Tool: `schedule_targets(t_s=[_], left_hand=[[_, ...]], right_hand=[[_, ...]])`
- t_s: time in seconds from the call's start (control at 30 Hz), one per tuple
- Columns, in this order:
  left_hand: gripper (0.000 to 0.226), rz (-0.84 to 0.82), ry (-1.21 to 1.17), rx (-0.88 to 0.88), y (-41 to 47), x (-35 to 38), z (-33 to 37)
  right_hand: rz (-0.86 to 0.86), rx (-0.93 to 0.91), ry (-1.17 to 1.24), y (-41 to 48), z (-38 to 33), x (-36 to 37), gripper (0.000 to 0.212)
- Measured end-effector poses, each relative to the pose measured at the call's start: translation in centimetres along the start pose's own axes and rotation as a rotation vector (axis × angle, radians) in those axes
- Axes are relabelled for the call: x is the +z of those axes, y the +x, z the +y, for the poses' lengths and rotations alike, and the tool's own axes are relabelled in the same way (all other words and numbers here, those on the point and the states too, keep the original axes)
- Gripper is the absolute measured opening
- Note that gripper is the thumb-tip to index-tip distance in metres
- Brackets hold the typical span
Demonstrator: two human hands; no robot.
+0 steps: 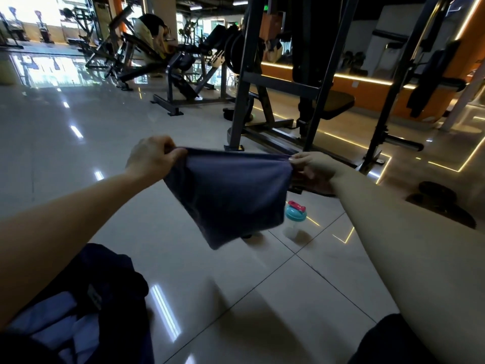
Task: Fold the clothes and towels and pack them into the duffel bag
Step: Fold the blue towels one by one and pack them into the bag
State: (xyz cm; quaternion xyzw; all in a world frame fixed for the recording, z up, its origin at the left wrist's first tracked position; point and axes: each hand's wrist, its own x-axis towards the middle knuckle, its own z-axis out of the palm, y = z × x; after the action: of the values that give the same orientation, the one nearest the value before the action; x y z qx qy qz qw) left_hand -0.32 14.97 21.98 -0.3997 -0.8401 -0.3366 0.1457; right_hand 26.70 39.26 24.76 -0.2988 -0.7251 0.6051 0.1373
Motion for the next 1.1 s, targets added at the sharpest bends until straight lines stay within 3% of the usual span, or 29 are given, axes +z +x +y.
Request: schedule_targets(t_s=[0.03,0.13,0.27,0.53,0.7,0.87,0.97,1.03,1.1], left_hand=[[0.030,-0.065,-0.014,-0.003,-0.3,0.0,-0.3],[0.029,-0.163,-0.061,-0.014,-0.7,0.1,-0.5],[0.014,-0.243,-0.129,-0.045,-0.3,0.2,-0.7],[0.019,-0.070,-0.218,-0.155,-0.1,0.2,-0.6],[0.010,-0.128,-0.500,-0.230,0.2,0.1,0.3],[0.011,-0.214,-0.562,-0.067,-0.1,-0.5,4.1],[0.009,-0.273,-0.468,0.040,-0.3,-0.4,6.6],[0.008,-0.315,-0.406,0.068,-0.6,0.2,7.7],[0.007,-0.342,-0.378,0.083,-1.2,1.0,8.5]], right_hand=[[0.080,-0.012,0.001,0.4,0.2,0.0,0.015],[0.072,0.043,-0.017,1.0,0.5,0.2,0.016],[0.290,0.052,-0.066,2.1,1.3,0.0,0.020],[0.344,-0.037,-0.100,3.4,2.0,0.1,0.017],[0.465,0.051,-0.230,4.8,2.8,-0.4,0.020],[0.545,0.115,-0.535,5.3,3.9,-1.1,0.024],[0.381,-0.013,-0.664,5.0,2.5,-0.1,0.018],[0.095,-0.105,-0.563,3.9,0.1,2.3,0.025],[-0.245,-0.058,-0.423,2.3,-1.9,5.3,0.030]])
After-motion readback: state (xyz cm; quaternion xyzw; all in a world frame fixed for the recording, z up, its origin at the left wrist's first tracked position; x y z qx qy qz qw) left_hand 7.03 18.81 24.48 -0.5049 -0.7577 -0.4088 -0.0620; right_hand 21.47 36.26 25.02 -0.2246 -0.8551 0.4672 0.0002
